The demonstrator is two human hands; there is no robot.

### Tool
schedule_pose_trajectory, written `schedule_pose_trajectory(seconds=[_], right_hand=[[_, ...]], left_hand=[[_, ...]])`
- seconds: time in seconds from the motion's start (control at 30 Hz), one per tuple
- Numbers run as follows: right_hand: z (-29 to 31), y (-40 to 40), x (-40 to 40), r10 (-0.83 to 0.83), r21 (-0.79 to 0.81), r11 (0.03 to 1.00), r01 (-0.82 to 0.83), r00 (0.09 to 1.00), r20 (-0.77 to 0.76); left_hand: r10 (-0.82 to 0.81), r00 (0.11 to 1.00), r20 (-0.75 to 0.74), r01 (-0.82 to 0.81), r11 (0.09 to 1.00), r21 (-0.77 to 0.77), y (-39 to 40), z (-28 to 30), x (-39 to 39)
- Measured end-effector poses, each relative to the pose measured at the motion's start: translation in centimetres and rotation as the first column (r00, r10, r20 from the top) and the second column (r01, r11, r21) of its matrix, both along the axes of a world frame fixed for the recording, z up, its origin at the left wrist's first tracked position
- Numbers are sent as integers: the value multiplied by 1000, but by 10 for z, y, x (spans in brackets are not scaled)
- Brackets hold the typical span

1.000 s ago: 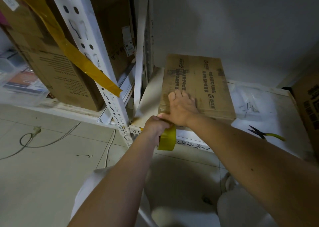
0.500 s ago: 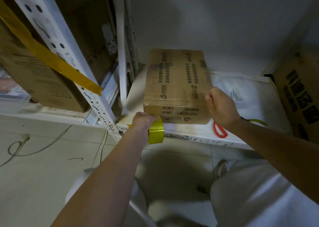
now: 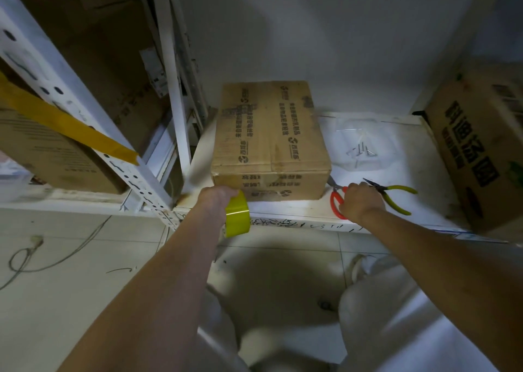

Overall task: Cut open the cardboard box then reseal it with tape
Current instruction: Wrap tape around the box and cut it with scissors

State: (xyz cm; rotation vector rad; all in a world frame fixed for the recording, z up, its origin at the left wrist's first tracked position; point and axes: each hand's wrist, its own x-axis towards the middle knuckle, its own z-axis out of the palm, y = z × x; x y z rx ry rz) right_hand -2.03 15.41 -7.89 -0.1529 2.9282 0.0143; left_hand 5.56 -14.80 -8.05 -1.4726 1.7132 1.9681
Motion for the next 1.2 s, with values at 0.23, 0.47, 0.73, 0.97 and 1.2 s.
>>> schedule_pose_trajectory(seconds=[0.23,0.47,0.73,0.97,1.2], right_hand=[[4,-2,-2,18,105,994,-24,998,55],[30,4,-14,-356,-373,859,352,933,60],[113,-45,9,62,-842,534,-78,997,-53],[119,-88,24,609,-600,767,-227,551,571],[102,-109,12,398,-360,916,-180,535,745]], left_hand=[[5,1000,5,-5,1000,-9,-3,-9,-3],[-26,1000,-12,27,1000,7,-3,-7,0],[-166,980,-112,173,983,56,14,51,34],[-209,968,-140,225,967,116,4,60,47],[-236,961,-143,252,962,106,-4,57,45]])
